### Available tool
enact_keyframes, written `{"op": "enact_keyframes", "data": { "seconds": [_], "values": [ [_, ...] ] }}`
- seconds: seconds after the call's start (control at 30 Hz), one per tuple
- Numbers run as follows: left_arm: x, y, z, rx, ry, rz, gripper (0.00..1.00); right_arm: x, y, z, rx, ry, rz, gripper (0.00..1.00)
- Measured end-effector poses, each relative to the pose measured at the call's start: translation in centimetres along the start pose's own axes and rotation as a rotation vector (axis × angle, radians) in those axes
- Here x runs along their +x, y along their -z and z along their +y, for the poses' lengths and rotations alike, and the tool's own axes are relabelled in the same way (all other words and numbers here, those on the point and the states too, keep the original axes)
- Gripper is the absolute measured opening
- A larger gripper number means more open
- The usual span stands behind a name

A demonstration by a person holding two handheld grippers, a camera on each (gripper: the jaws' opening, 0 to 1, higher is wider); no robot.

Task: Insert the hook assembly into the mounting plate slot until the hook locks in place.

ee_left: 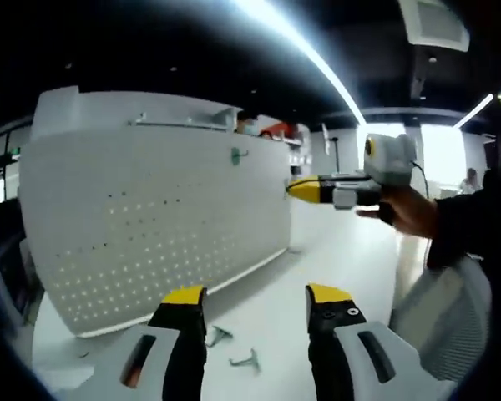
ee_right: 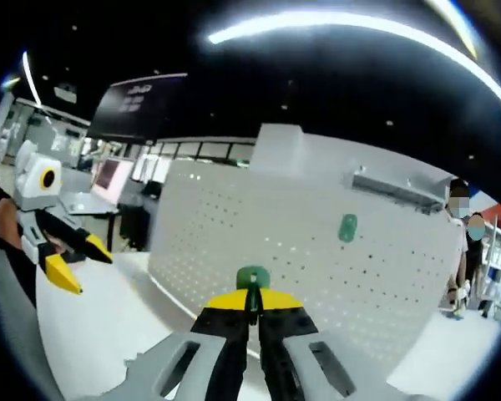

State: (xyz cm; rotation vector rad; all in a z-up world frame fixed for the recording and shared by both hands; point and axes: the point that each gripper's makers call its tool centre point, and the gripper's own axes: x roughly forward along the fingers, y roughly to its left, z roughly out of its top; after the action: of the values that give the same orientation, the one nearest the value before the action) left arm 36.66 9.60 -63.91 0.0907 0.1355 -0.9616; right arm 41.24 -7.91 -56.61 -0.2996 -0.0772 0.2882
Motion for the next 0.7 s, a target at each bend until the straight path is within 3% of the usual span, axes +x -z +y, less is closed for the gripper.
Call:
{"op": "enact_keyframes", "data": {
  "seconds": [0.2,0.7],
  "values": [
    [-0.1,0.2,0.2,-0.004,-0.008,0.007,0.48,0.5,-1.3,-4.1,0.024,0.085,-0.017,0.01],
    [-0.3,0.7,0.4,-0.002,-0.014,0.022,0.48,3.3,-3.6,-10.9,0.048,0.2,-0.035,0.01]
  ]
}}
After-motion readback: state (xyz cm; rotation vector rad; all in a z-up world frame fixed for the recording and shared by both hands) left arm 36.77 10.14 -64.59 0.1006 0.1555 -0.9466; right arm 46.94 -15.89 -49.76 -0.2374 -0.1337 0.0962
